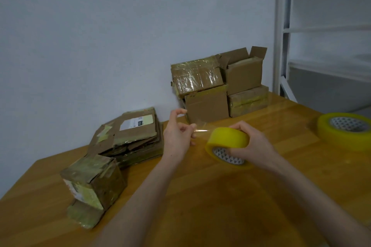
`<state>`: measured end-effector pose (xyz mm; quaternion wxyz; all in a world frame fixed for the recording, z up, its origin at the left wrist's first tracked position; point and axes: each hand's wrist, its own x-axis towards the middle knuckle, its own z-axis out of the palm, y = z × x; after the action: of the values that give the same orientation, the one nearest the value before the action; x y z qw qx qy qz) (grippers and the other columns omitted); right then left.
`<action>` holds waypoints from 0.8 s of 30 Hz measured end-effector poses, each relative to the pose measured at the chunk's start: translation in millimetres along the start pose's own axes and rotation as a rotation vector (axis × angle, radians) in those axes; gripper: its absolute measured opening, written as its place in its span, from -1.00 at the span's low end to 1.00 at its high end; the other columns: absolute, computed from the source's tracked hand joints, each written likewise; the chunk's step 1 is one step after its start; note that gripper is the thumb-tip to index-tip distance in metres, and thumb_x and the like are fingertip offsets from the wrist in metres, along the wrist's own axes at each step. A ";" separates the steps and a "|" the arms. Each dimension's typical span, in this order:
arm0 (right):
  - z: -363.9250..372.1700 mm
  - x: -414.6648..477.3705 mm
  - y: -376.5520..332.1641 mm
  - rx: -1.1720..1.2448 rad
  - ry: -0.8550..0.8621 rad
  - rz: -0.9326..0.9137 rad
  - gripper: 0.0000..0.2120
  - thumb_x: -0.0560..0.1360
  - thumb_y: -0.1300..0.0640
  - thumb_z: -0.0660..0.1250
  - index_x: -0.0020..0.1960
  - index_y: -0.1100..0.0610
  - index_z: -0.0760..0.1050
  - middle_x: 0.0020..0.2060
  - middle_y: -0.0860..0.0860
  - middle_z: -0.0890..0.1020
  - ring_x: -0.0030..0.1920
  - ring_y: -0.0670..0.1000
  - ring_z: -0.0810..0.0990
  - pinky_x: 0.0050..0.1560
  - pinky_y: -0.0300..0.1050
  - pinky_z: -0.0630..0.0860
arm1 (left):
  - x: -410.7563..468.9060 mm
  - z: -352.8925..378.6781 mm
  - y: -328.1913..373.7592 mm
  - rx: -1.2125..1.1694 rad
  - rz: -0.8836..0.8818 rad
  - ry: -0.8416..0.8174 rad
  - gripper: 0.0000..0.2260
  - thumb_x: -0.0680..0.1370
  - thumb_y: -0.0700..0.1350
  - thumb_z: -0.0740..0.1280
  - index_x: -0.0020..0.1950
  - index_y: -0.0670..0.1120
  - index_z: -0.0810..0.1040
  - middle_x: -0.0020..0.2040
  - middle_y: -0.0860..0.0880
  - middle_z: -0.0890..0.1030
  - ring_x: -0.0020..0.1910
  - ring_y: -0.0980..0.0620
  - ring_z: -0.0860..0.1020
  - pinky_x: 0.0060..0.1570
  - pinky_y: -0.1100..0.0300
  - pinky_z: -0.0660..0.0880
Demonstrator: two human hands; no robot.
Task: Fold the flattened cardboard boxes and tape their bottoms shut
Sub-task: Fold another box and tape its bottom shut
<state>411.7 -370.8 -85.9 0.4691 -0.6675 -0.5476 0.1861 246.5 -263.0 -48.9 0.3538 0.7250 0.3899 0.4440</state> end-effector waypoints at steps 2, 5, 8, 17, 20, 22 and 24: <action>-1.4 -3.9 -2.4 0.015 -0.007 0.007 -0.58 0.32 0.16 0.51 0.03 -0.13 0.39 -0.02 -0.15 0.49 -0.07 -0.08 0.54 -0.25 -0.17 0.57 | 1.1 -5.5 -1.7 0.063 0.053 -0.078 -0.82 0.57 -0.24 0.28 0.07 0.03 0.50 -0.20 -0.08 0.59 -0.30 0.13 0.58 -0.35 0.25 0.57; -3.9 -7.7 -8.3 -0.004 -0.016 0.015 -0.57 0.32 0.16 0.51 0.04 -0.12 0.39 -0.01 -0.15 0.49 -0.07 -0.07 0.54 -0.24 -0.14 0.59 | 0.7 -10.3 -5.2 0.198 0.108 -0.191 -0.81 0.56 -0.16 0.32 0.11 0.03 0.63 -0.15 -0.02 0.60 -0.36 0.15 0.55 -0.23 0.11 0.63; -5.2 -10.5 -14.3 -0.077 -0.001 -0.009 -0.56 0.31 0.13 0.51 0.07 -0.11 0.39 -0.04 -0.13 0.50 -0.10 -0.02 0.55 -0.18 0.04 0.62 | 1.4 -13.1 -5.5 0.283 0.113 -0.214 -0.84 0.53 -0.11 0.37 0.08 0.00 0.66 -0.09 0.02 0.62 -0.33 0.13 0.57 -0.16 0.09 0.62; -6.1 -14.5 -19.6 -0.383 0.115 -0.083 -0.52 0.31 -0.01 0.51 0.09 -0.19 0.31 -0.09 -0.18 0.48 -0.12 -0.11 0.47 -0.21 -0.08 0.50 | 17.6 -34.4 -4.4 0.703 0.057 -0.147 -0.83 0.54 0.12 0.28 -0.09 0.04 0.46 0.13 0.00 0.34 0.04 -0.01 0.48 0.02 0.06 0.50; -13.3 -12.6 -5.8 -0.570 0.190 -0.018 -0.50 0.36 -0.02 0.47 0.20 -0.12 0.31 -0.01 -0.12 0.48 -0.03 -0.07 0.45 -0.13 -0.18 0.39 | 27.9 -86.3 -24.8 0.684 0.057 0.042 -0.83 0.58 0.05 0.25 -0.06 -0.03 0.53 0.19 -0.08 0.44 -0.05 0.03 0.47 -0.03 0.11 0.46; -11.7 -8.4 8.8 -0.725 0.216 0.032 -0.46 0.40 -0.04 0.43 0.29 -0.06 0.29 0.09 -0.05 0.51 0.08 -0.01 0.46 0.00 -0.15 0.39 | 28.4 -120.7 -41.1 0.687 0.083 0.032 -0.80 0.60 0.00 0.23 0.04 -0.06 0.58 0.17 -0.07 0.51 -0.03 0.08 0.45 -0.02 0.17 0.42; -0.1 -3.0 18.3 -0.868 0.162 0.091 -0.39 0.42 -0.14 0.38 0.37 -0.07 0.21 0.21 -0.02 0.47 0.19 0.02 0.42 0.15 -0.11 0.39 | 26.6 -155.9 -56.4 0.709 0.081 0.060 -0.77 0.62 -0.04 0.20 0.15 -0.09 0.58 0.15 -0.07 0.57 0.05 0.04 0.50 0.03 0.15 0.44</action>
<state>420.9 -372.9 -101.9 0.1782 -0.8383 -0.5066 -0.0936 96.9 -188.4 -32.2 0.0507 0.8041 0.5011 0.3159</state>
